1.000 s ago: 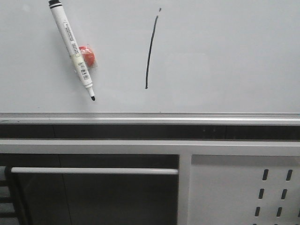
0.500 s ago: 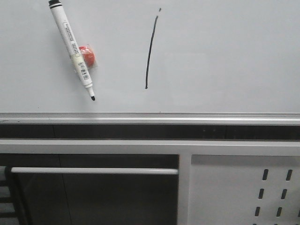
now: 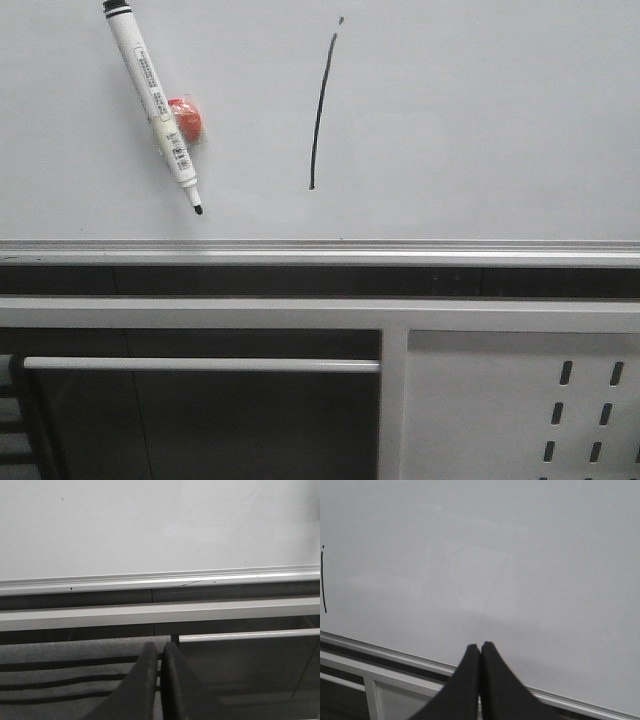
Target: Write number 1 on whiteboard
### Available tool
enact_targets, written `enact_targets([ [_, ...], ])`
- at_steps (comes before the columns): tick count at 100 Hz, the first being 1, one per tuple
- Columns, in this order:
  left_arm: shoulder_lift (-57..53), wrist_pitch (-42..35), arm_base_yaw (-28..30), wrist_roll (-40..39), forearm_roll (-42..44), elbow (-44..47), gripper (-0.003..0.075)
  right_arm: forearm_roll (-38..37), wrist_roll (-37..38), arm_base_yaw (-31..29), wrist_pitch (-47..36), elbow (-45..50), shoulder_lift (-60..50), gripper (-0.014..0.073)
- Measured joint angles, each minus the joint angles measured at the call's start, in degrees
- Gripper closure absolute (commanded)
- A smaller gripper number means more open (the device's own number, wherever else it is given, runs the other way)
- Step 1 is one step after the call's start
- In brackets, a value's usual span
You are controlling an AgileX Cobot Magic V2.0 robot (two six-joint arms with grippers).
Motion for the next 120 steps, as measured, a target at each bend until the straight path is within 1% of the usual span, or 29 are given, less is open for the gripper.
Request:
enact_targets([
  [16, 0.0, 0.0, 0.2, -0.5, 0.75, 0.0, 0.0738, 0.0, 0.0, 0.0, 0.0, 0.0, 0.0, 0.0644],
  [38, 0.0, 0.0, 2.31, -2.44, 2.12, 0.0, 0.0738, 0.0, 0.0, 0.0, 0.0, 0.0, 0.0, 0.0644],
  [120, 0.0, 0.0, 2.29, -2.53, 2.33, 0.0, 0.0738, 0.0, 0.0, 0.0, 0.0, 0.0, 0.0, 0.0644],
])
